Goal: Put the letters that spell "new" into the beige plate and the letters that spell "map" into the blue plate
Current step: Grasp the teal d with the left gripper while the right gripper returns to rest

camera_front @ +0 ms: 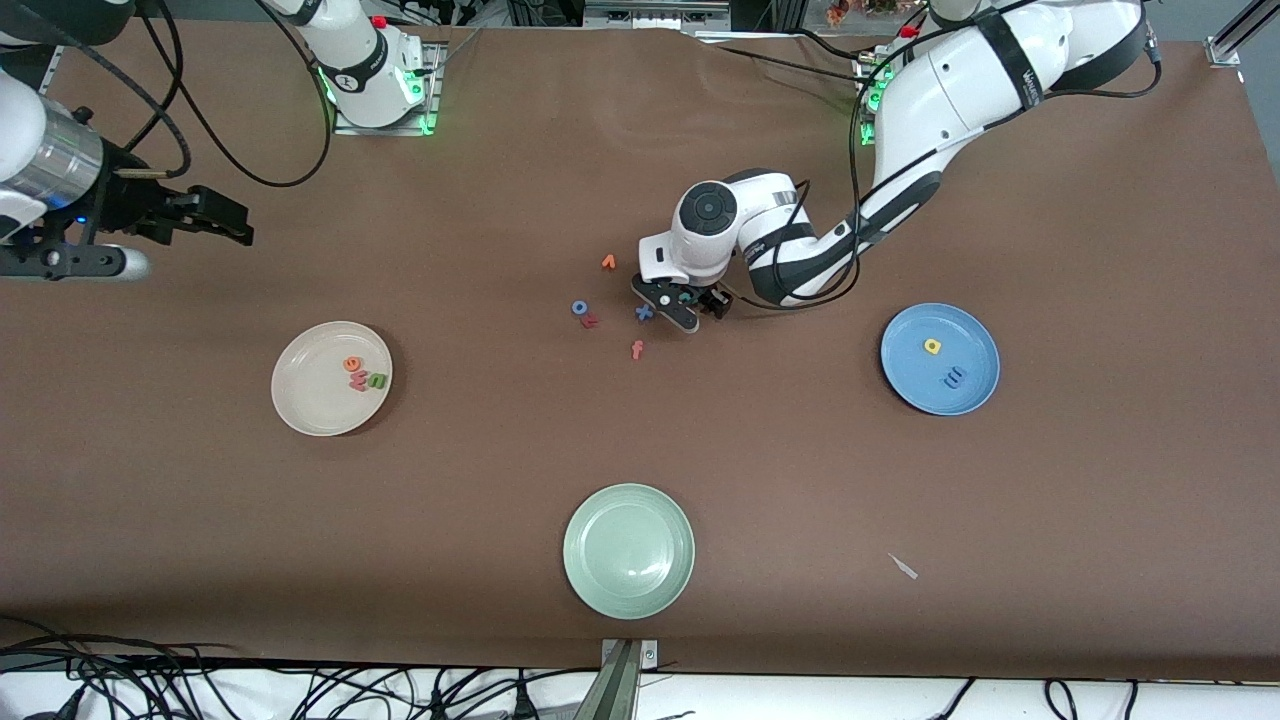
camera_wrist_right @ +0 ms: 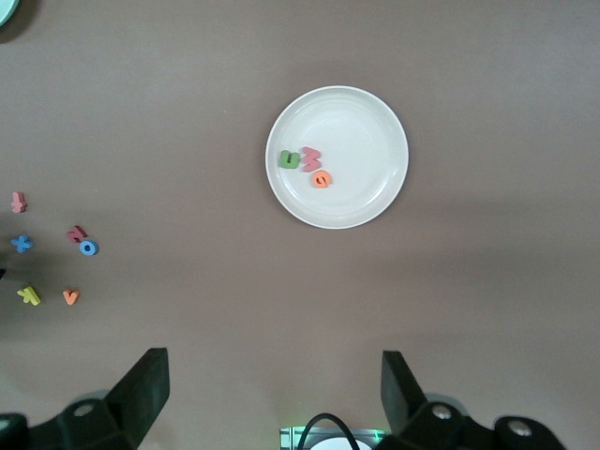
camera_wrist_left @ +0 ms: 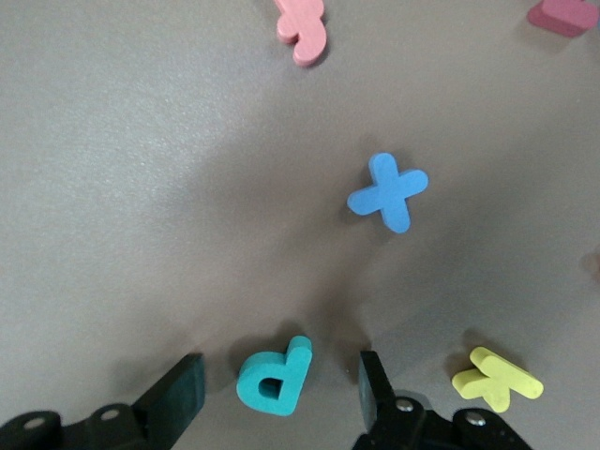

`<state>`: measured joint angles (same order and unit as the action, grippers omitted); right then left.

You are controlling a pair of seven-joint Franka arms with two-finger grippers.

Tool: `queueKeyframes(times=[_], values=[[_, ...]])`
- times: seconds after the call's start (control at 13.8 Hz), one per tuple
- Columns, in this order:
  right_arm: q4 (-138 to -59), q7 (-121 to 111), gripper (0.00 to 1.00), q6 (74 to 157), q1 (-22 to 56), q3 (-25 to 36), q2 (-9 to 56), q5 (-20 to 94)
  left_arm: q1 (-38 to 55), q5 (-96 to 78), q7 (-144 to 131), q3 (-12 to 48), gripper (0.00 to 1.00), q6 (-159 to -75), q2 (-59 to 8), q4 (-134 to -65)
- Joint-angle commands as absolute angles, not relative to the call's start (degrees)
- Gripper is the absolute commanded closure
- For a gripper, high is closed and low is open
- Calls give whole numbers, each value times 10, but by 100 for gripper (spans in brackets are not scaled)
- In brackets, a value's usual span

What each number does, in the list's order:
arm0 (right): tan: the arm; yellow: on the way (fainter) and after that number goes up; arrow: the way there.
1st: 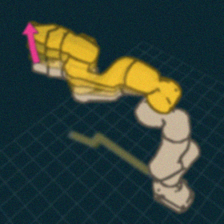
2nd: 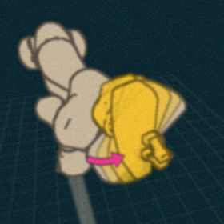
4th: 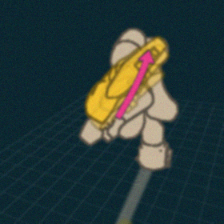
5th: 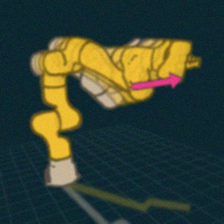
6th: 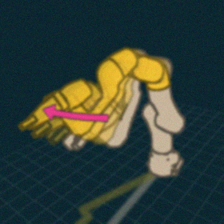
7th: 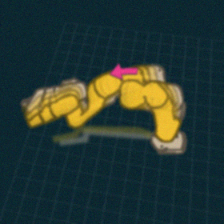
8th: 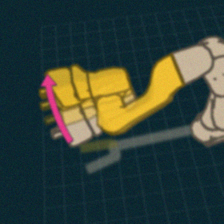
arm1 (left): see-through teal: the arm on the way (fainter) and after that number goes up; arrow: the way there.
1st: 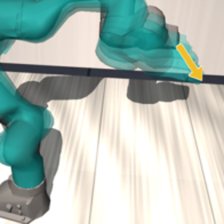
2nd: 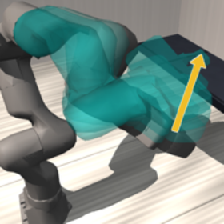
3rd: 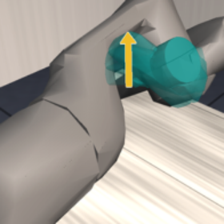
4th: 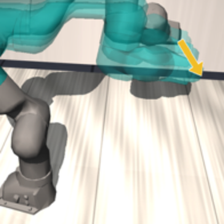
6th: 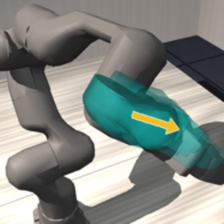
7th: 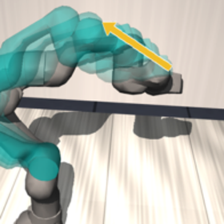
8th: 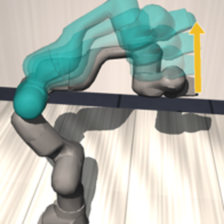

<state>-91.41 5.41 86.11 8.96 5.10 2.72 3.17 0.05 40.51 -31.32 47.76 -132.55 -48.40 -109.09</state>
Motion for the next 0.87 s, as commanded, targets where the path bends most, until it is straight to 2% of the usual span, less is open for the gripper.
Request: queueKeyframes(times=[0.0, 0.07, 0.15, 0.29, 0.36, 0.58, 0.8], values=[[-914, 47, 0, 853, 87, 51, 22, 31, -8, 421, -324, 483, 25, -1320, -468, -1107], [-914, 47, 0, 855, 84, 51, 22, 31, -6, 421, -324, 483, 25, -1318, -468, -1107], [-914, 48, 0, 856, 83, 51, 23, 29, -6, 421, -323, 483, 30, -1318, -468, -1107], [-910, 47, 0, 855, 79, 51, 31, 29, -4, 421, -323, 482, 67, -1317, -468, -1107], [-907, 47, 0, 851, 81, 51, 35, 28, -3, 421, -323, 482, 80, -1316, -469, -1107], [-903, 48, 0, 855, 86, 50, 42, 28, -5, 421, -323, 489, 87, -1287, -467, -1103], [-903, 54, 0, 857, 87, 48, 43, 18, -32, 419, -318, 534, 87, -1225, -443, -1098]])
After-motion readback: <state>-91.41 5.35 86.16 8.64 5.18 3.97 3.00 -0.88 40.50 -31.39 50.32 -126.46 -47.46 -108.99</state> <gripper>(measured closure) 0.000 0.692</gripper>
